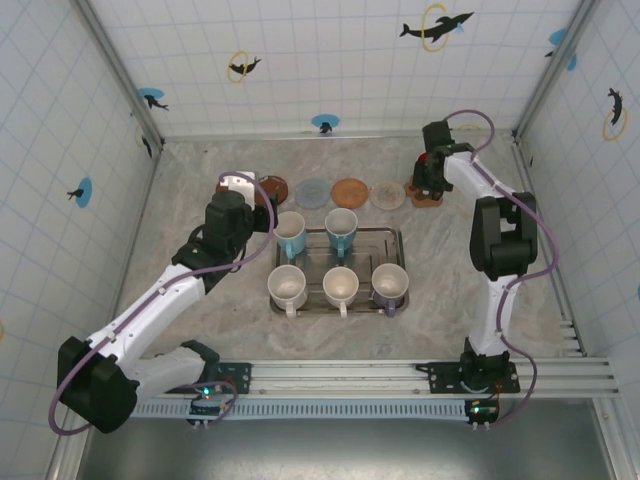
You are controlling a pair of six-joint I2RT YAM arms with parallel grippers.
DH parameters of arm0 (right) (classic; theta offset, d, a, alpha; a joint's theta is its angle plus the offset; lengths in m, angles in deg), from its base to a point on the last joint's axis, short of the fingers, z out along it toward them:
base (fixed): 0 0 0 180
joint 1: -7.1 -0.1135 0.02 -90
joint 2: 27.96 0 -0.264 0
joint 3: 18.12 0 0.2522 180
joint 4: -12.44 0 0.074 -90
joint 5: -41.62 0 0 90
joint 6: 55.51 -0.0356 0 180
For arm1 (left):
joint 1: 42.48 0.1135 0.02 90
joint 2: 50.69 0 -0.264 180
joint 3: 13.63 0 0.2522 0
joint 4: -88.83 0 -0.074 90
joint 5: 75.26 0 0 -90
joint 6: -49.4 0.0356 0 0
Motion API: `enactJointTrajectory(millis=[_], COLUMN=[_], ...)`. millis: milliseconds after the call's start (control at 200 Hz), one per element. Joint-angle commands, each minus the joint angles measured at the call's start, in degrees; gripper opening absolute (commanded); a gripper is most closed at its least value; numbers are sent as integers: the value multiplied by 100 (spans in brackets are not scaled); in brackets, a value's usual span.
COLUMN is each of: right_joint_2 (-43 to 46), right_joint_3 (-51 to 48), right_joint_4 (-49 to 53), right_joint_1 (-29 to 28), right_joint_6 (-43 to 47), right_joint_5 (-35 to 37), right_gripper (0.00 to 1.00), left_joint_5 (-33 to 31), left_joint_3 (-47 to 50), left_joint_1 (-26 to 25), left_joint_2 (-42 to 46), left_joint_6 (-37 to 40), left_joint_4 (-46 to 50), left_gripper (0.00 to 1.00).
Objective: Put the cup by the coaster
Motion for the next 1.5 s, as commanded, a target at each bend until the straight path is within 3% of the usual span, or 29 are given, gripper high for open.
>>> enactJointTrajectory(millis=[0, 1221, 1492], right_joint_2=[-30, 111, 254], right_joint_3=[8, -585, -683], right_joint_4=[-285, -547, -540], right_joint_1=[23, 31, 34], right_joint_6=[22, -152, -146], right_joint_5=[93, 66, 40], right_gripper=[0, 0, 28], left_joint_5=[-74, -43, -25], left_joint_3=[-175, -180, -181], left_joint_1=[7, 7, 7], left_joint_2=[-39, -46, -34], left_joint_6=[48, 48, 32], left_joint_4=[-6, 2, 23], left_gripper=[75, 75, 75])
